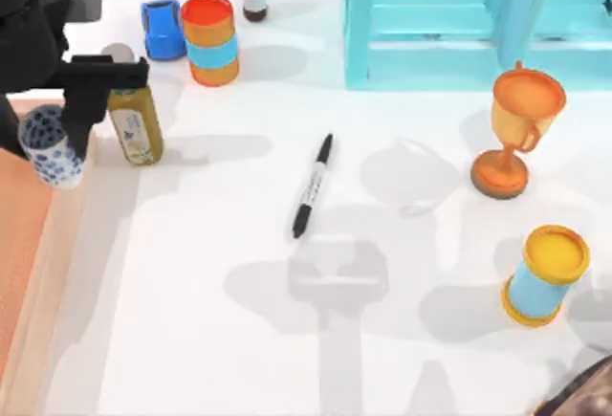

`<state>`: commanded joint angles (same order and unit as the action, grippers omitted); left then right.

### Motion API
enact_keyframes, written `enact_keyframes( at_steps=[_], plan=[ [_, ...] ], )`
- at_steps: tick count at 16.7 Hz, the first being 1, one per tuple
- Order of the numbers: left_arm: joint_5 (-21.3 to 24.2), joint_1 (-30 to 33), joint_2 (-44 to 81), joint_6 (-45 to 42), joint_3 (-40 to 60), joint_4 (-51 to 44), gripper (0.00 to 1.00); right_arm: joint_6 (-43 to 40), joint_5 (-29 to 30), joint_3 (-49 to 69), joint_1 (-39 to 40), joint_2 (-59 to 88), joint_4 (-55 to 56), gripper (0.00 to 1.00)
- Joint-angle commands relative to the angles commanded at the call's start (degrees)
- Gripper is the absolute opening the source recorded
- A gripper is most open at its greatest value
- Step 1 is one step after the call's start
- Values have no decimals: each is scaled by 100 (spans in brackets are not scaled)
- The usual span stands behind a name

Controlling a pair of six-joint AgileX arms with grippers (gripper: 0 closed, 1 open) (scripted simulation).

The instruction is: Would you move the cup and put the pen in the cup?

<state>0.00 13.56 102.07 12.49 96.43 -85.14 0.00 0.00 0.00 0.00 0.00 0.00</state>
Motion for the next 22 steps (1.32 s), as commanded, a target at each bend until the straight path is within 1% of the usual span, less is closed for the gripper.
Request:
enact_keyframes(
  at_steps=[2, 6, 9, 14, 20, 22],
  plan=[
    [-5, 145, 158, 171, -150, 212, 0, 0, 0, 0, 0, 0, 0, 100],
    [-13, 749, 669, 742, -460, 1223, 0, 0, 0, 0, 0, 0, 0, 100],
    [-27, 1096, 978, 1056, -626, 1649, 0, 0, 0, 0, 0, 0, 0, 100],
    [-28, 1091, 995, 1060, -638, 1676, 0, 0, 0, 0, 0, 0, 0, 100],
    [-45, 1102, 1177, 1055, -1257, 2510, 0, 0, 0, 0, 0, 0, 0, 100],
    [-26, 1101, 1220, 1057, -1362, 2622, 0, 0, 0, 0, 0, 0, 0, 100]
  ],
)
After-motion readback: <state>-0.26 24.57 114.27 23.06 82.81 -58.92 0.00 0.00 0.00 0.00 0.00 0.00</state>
